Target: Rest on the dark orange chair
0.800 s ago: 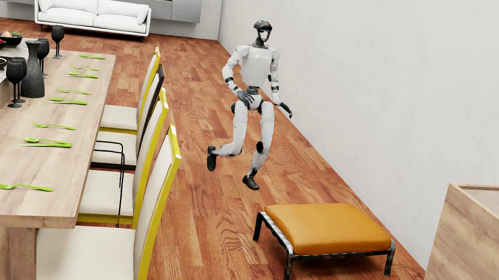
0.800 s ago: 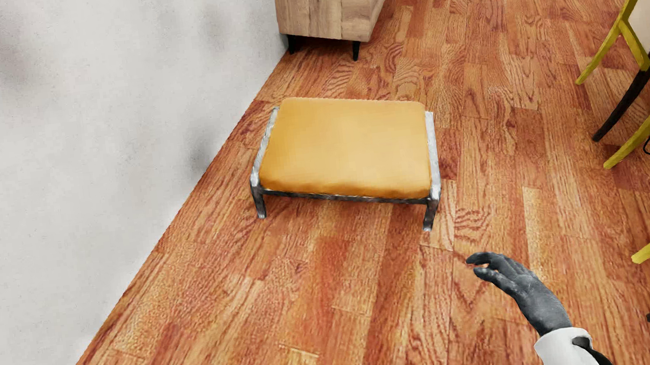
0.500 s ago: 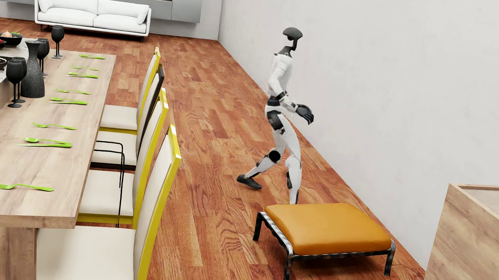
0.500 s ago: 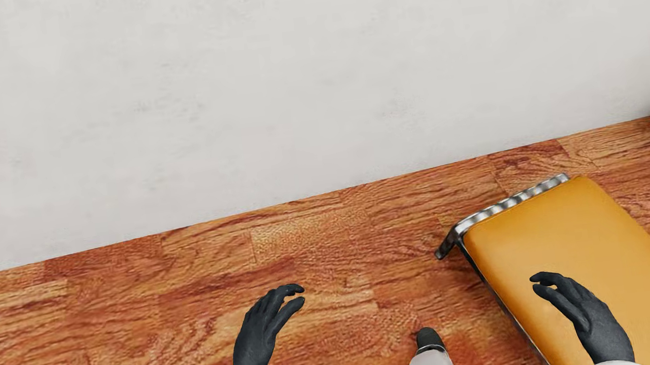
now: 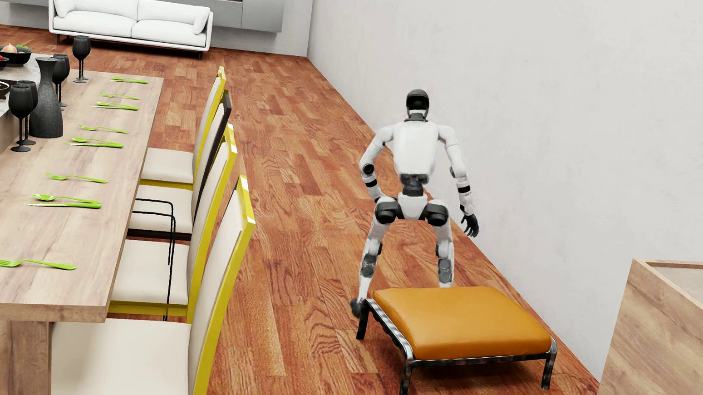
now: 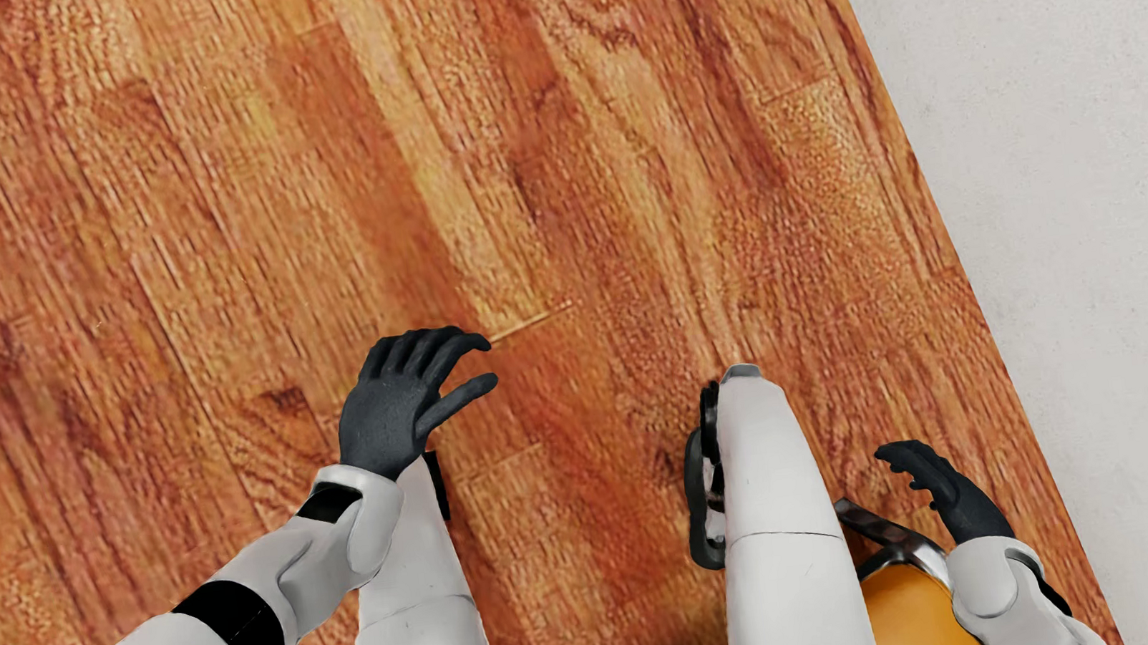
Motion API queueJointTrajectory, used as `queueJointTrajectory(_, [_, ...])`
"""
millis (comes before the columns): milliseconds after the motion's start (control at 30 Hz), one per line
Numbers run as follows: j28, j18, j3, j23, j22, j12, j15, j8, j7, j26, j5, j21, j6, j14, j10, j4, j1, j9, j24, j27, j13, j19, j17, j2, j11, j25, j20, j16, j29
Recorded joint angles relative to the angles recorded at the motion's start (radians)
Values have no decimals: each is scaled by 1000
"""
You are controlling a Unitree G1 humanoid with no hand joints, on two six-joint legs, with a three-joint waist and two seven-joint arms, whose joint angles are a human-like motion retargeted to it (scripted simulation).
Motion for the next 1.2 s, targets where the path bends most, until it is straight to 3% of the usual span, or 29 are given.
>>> queueJointTrajectory(33, [-27,-15,20,-46,-11,-156,-32,7,-25,41,-42,-7,-10,-20,111,-25,-122,43,19,48,2,4,27,-89,139,66,-89,-1,-169])
queueJointTrajectory(67, [-34,-20,43,-103,-45,-405,-60,41,-64,41,-75,-6,-28,-22,203,-55,-241,81,-1,71,-10,9,39,-197,272,123,-160,-13,-347])
queueJointTrajectory(100, [-41,-54,66,-159,-48,-694,-81,80,-103,34,-124,21,-30,-28,292,-87,-334,125,-5,59,-3,35,23,-267,397,153,-227,-42,-451])
queueJointTrajectory(133, [-35,-100,77,-202,-44,-923,-113,112,-146,46,-160,26,-37,-26,387,-110,-432,156,11,26,-4,56,6,-323,507,140,-273,-49,-448])
queueJointTrajectory(167, [-45,-83,80,-255,-59,-1097,-125,120,-152,48,-167,41,-38,-28,467,-130,-509,184,7,6,-16,40,-32,-376,598,123,-265,-42,-404])
queueJointTrajectory(200, [-51,-101,90,-323,-83,-1206,-141,127,-160,48,-190,40,-32,-41,543,-132,-575,206,9,-6,-11,35,-77,-415,688,93,-254,-40,-424])
queueJointTrajectory(267, [-36,-172,100,-433,-124,-1427,-162,179,-191,49,-214,40,-49,-34,655,-133,-677,244,21,17,-31,23,-150,-491,831,97,-263,-24,-559])
queueJointTrajectory(300, [-45,-211,106,-481,-144,-1425,-168,185,-205,44,-208,44,-51,-34,697,-122,-711,250,42,-12,-39,7,-183,-502,876,101,-259,-8,-581])
queueJointTrajectory(367, [-43,-225,105,-557,-219,-1285,-163,212,-210,37,-210,68,-36,-10,758,-130,-727,252,44,26,-57,0,-229,-499,955,87,-229,21,-639])
queueJointTrajectory(400, [-50,-224,106,-598,-257,-1152,-143,221,-208,17,-206,80,-42,-2,778,-120,-714,253,56,18,-62,-13,-242,-499,981,65,-197,25,-630])
queueJointTrajectory(433, [-50,-255,101,-641,-294,-1005,-125,234,-217,32,-204,87,-49,-1,791,-100,-692,253,72,23,-66,-3,-244,-491,999,38,-145,31,-612])
queueJointTrajectory(467, [-58,-261,99,-674,-346,-802,-95,232,-218,17,-202,111,-50,7,792,-97,-654,247,85,50,-69,6,-240,-470,1008,30,-88,29,-610])
queueJointTrajectory(533, [-69,-271,85,-720,-449,-348,-46,240,-210,12,-198,155,-47,8,780,-65,-573,229,146,40,-77,31,-231,-423,1016,-32,97,11,-501])
queueJointTrajectory(567, [-62,-276,82,-747,-518,-209,13,247,-214,8,-184,173,-61,-3,780,-48,-530,220,152,56,-78,48,-217,-431,1029,-57,175,1,-460])
queueJointTrajectory(600, [-77,-259,81,-788,-610,-110,120,267,-204,34,-172,199,-60,6,783,-38,-496,214,166,85,-81,13,-220,-463,1040,-89,253,-9,-464])
queueJointTrajectory(633, [-135,-279,69,-825,-686,-35,124,316,-196,17,-155,236,-63,-4,769,-31,-446,209,187,146,-91,30,-218,-506,1039,-120,330,-10,-485])
queueJointTrajectory(667, [-182,-274,62,-871,-733,53,122,327,-194,-33,-113,272,-57,4,767,-12,-416,199,219,98,-98,21,-217,-525,1014,-152,401,-22,-424])
queueJointTrajectory(700, [-240,-281,54,-911,-775,160,156,335,-186,-21,-71,310,-51,13,758,4,-379,188,246,68,-106,74,-207,-532,966,-166,465,-36,-341])
queueJointTrajectory(767, [-384,-330,38,-942,-781,328,226,320,-191,-82,-3,372,-44,53,745,32,-327,164,312,-7,-145,89,-189,-501,870,-201,546,-71,-141])
queueJointTrajectory(800, [-466,-346,25,-912,-748,373,241,307,-199,-112,25,415,-37,98,744,49,-326,155,335,-65,-180,75,-177,-466,835,-201,580,-87,-32])
queueJointTrajectory(833, [-496,-359,21,-872,-702,399,291,299,-208,-117,36,442,-26,112,745,52,-330,148,342,-79,-206,65,-173,-426,799,-220,588,-114,25])
queueJointTrajectory(867, [-482,-357,17,-824,-652,420,242,302,-211,-136,48,461,-19,55,748,53,-321,136,370,-79,-218,61,-164,-382,771,-223,586,-137,75])
queueJointTrajectory(900, [-433,-317,16,-769,-612,426,237,286,-191,-119,68,490,-29,27,741,63,-296,131,384,-75,-228,21,-158,-372,766,-223,590,-151,83])
queueJointTrajectory(933, [-383,-319,17,-719,-556,411,260,287,-179,-110,65,497,-27,41,721,68,-274,128,380,-107,-239,18,-160,-370,766,-223,587,-167,11])
queueJointTrajectory(967, [-357,-320,17,-699,-508,394,263,292,-173,-86,70,517,-16,77,692,68,-256,127,372,-87,-250,26,-164,-359,764,-196,573,-172,-31])
queueJointTrajectory(1000, [-381,-305,21,-700,-485,381,245,285,-159,-84,67,525,-8,83,696,66,-255,118,379,-81,-253,10,-176,-346,763,-192,567,-168,-16])
queueJointTrajectory(1067, [-409,-331,20,-660,-466,372,232,293,-162,-110,64,546,-2,87,697,71,-250,108,370,-122,-280,8,-178,-336,768,-190,567,-159,51])
queueJointTrajectory(1133, [-398,-332,20,-621,-438,360,221,297,-161,-104,61,548,-2,85,699,71,-255,90,329,-99,-273,9,-161,-336,776,-165,558,-144,18])
queueJointTrajectory(1200, [-373,-319,36,-608,-410,331,219,297,-167,-101,51,528,5,83,703,62,-267,84,332,-84,-256,9,-159,-339,779,-156,522,-148,-36])
